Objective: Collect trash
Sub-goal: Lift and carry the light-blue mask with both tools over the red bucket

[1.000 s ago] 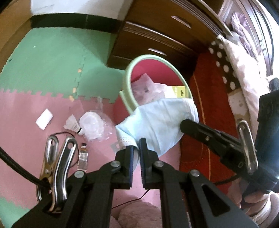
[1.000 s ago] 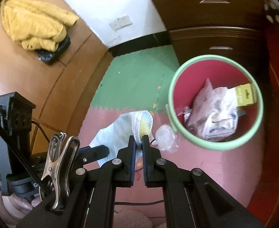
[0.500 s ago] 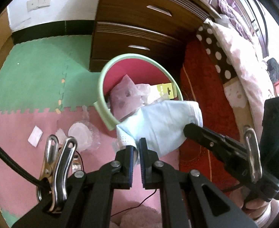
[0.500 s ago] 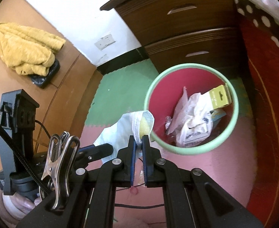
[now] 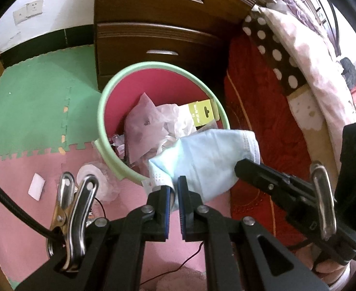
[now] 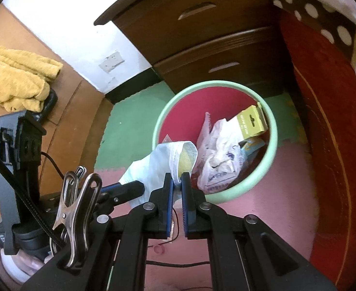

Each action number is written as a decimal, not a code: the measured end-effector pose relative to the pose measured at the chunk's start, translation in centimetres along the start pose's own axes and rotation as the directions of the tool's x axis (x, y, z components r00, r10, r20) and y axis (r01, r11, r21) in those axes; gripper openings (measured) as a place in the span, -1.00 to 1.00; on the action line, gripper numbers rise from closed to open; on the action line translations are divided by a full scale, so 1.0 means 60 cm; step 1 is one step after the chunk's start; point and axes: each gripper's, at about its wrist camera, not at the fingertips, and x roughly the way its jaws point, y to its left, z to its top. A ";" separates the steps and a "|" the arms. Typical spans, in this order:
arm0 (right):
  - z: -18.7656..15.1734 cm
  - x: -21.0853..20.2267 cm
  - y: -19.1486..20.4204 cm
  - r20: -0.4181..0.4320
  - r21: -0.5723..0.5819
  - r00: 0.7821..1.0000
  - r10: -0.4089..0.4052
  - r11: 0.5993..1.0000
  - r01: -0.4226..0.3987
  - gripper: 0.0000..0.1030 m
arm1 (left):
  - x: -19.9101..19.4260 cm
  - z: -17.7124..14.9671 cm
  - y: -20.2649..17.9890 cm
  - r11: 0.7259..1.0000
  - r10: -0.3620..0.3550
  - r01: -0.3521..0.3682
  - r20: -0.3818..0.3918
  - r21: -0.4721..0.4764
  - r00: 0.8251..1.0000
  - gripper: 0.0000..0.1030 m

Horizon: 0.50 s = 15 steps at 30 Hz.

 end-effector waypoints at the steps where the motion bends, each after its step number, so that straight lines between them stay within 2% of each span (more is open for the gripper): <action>1: 0.000 0.001 -0.002 0.000 0.001 1.000 -0.004 1.000 0.004 -0.86 | 0.005 0.002 -0.002 1.000 0.001 -0.001 -0.004 0.005 1.000 -0.89; 15: 0.013 0.030 -0.042 -0.005 0.031 0.998 -0.067 0.997 0.067 -0.85 | 0.065 0.019 -0.018 0.997 0.045 -0.043 -0.028 0.058 0.999 -0.89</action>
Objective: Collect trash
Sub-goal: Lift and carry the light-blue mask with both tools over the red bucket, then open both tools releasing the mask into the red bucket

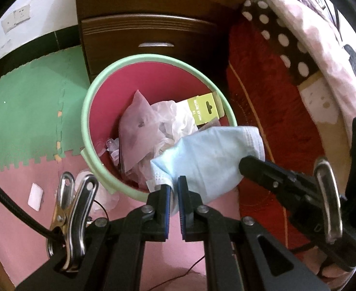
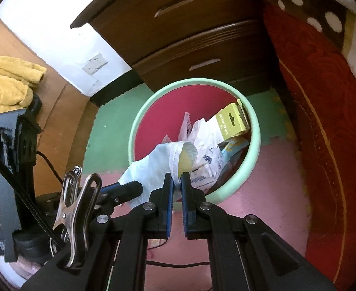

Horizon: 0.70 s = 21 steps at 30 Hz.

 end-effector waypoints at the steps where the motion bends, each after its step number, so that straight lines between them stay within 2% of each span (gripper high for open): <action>1: 0.001 0.003 -0.001 -0.002 0.000 1.000 -0.004 1.000 0.004 -0.85 | 0.004 0.000 -0.001 1.000 0.002 -0.002 -0.002 0.003 1.000 -0.89; 11: 0.003 0.027 -0.021 -0.028 0.010 0.999 -0.034 0.999 0.034 -0.85 | 0.034 0.002 -0.001 1.000 0.007 -0.007 -0.022 -0.007 1.000 -0.89; 21: 0.013 0.032 -0.028 -0.021 0.009 0.998 -0.056 0.998 0.057 -0.85 | 0.039 0.007 -0.002 1.000 0.010 -0.010 -0.024 -0.012 1.000 -0.88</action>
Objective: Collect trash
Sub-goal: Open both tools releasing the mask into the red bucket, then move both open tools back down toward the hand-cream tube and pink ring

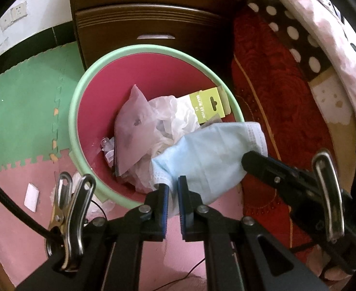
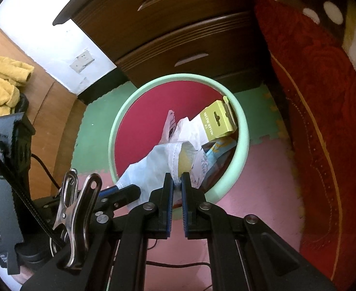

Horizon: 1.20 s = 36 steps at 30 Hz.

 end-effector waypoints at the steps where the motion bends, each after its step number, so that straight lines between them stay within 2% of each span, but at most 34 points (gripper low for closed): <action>1: 0.001 0.001 -0.001 0.000 0.002 1.000 -0.003 1.000 0.003 -0.86 | 0.000 0.001 0.001 1.000 0.000 0.000 -0.001 -0.003 1.000 -0.87; 9: 0.005 0.009 -0.002 0.001 0.012 1.000 -0.014 1.000 0.014 -0.85 | 0.001 0.000 0.008 0.999 0.022 -0.022 -0.004 -0.024 1.000 -0.79; 17: 0.007 0.016 -0.003 -0.001 0.010 1.000 -0.026 1.000 0.026 -0.85 | 0.000 -0.001 0.021 0.997 0.042 -0.043 -0.017 -0.061 0.999 -0.56; 22: 0.004 0.020 -0.006 -0.015 0.023 0.999 -0.032 0.999 0.032 -0.85 | -0.007 -0.002 0.027 0.996 0.054 -0.054 -0.013 -0.064 0.998 -0.53; 26: 0.004 0.023 -0.009 -0.019 0.038 0.999 -0.039 0.998 0.040 -0.65 | -0.012 -0.002 0.039 0.994 0.059 -0.060 -0.009 -0.094 0.998 -0.42; 29: 0.004 0.022 -0.007 -0.013 0.027 0.998 -0.061 0.998 0.061 -0.61 | -0.014 -0.002 0.047 0.991 0.070 -0.071 -0.010 -0.114 0.998 -0.30; 34: 0.004 0.017 -0.006 -0.005 0.019 0.997 -0.078 0.997 0.078 -0.58 | -0.020 -0.002 0.058 0.989 0.078 -0.079 -0.007 -0.124 0.997 -0.30; 36: 0.002 0.015 -0.006 -0.001 0.020 0.996 -0.086 0.996 0.086 -0.47 | -0.023 -0.003 0.060 0.989 0.077 -0.077 -0.004 -0.127 0.997 -0.30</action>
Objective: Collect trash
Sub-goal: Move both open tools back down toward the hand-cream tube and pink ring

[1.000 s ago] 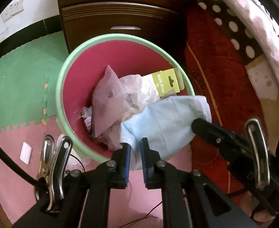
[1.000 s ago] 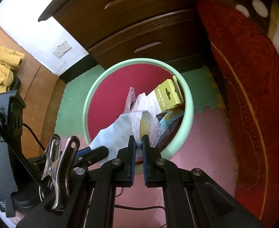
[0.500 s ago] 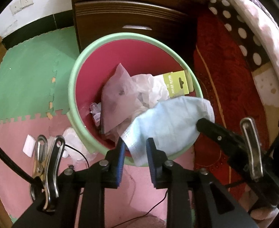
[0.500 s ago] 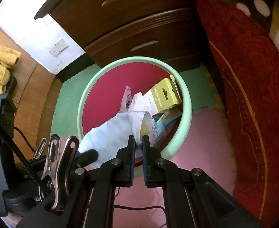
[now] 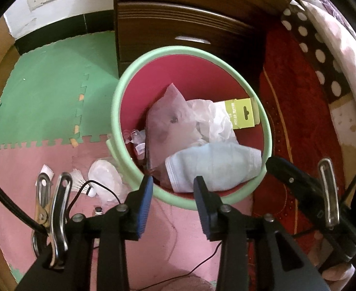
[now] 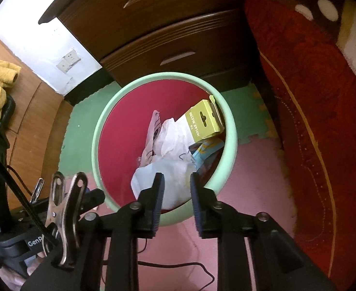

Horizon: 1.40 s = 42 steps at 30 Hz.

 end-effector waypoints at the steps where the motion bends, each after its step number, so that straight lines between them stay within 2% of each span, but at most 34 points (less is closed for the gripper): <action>1: 0.000 -0.001 0.000 0.001 0.000 1.000 -0.004 1.000 0.004 -0.46 | -0.002 -0.001 0.002 1.000 -0.001 0.001 0.000 -0.001 1.000 -0.30; 16: -0.018 -0.029 0.024 0.013 -0.010 0.998 0.058 0.998 -0.058 -0.45 | -0.069 -0.018 0.054 0.998 0.001 0.002 0.044 -0.060 0.999 -0.30; 33: -0.038 -0.042 0.109 -0.012 -0.148 0.994 0.110 0.983 -0.111 -0.45 | -0.172 -0.030 0.170 0.985 0.045 -0.022 0.136 -0.169 0.990 -0.30; 38: -0.048 -0.032 0.136 -0.035 -0.180 0.992 0.125 0.975 -0.129 -0.45 | -0.205 -0.039 0.206 0.982 0.107 -0.077 0.170 -0.175 0.980 -0.30; 42: -0.061 -0.024 0.158 -0.057 -0.207 0.990 0.131 0.968 -0.140 -0.45 | -0.208 -0.054 0.253 0.969 0.174 -0.142 0.151 -0.203 0.973 -0.30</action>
